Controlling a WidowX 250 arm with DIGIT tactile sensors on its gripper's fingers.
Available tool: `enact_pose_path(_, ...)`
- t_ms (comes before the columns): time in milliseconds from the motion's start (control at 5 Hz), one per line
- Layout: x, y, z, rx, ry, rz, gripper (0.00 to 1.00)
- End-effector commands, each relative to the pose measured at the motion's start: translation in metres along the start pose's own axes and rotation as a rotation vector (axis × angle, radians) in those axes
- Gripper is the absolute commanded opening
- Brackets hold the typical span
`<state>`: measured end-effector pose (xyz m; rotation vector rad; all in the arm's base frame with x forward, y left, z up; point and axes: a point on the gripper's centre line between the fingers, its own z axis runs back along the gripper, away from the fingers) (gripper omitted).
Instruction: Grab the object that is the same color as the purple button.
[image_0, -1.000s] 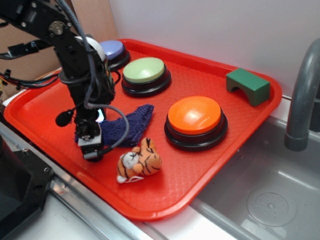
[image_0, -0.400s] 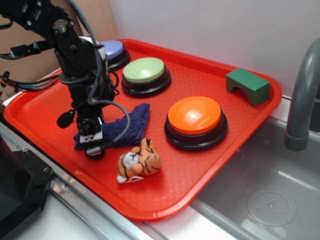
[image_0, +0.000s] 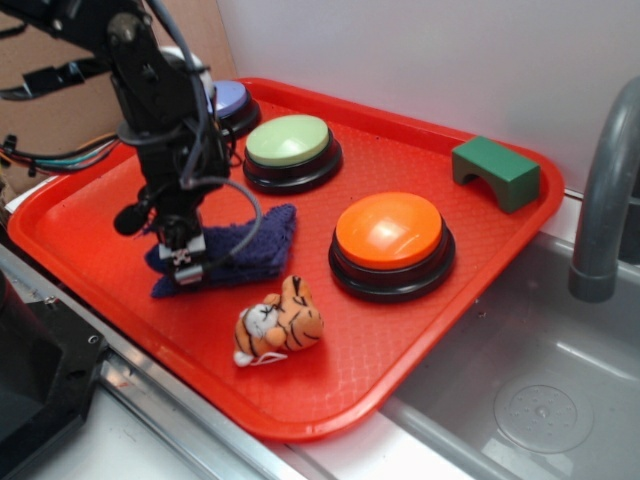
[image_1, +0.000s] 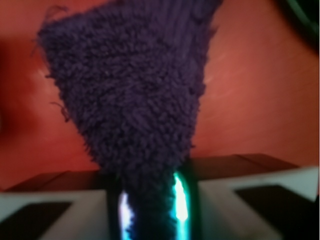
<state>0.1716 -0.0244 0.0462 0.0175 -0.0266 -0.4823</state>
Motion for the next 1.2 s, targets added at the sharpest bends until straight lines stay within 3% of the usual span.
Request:
enact_pose_path(0, 0.005, 0.011, 0.063, -0.067, -0.051, 0.248, 0.0)
enact_pose_path(200, -0.002, 0.024, 0.097, -0.117, -0.076, 0.383, 0.0)
enact_pose_path(600, -0.019, 0.062, 0.156, -0.073, -0.145, 0.633, 0.0)
enact_pose_path(800, -0.023, 0.078, 0.161, -0.111, -0.173, 0.662, 0.0)
enact_pose_path(1000, -0.02, 0.087, 0.155, -0.058, -0.152, 0.706, 0.0)
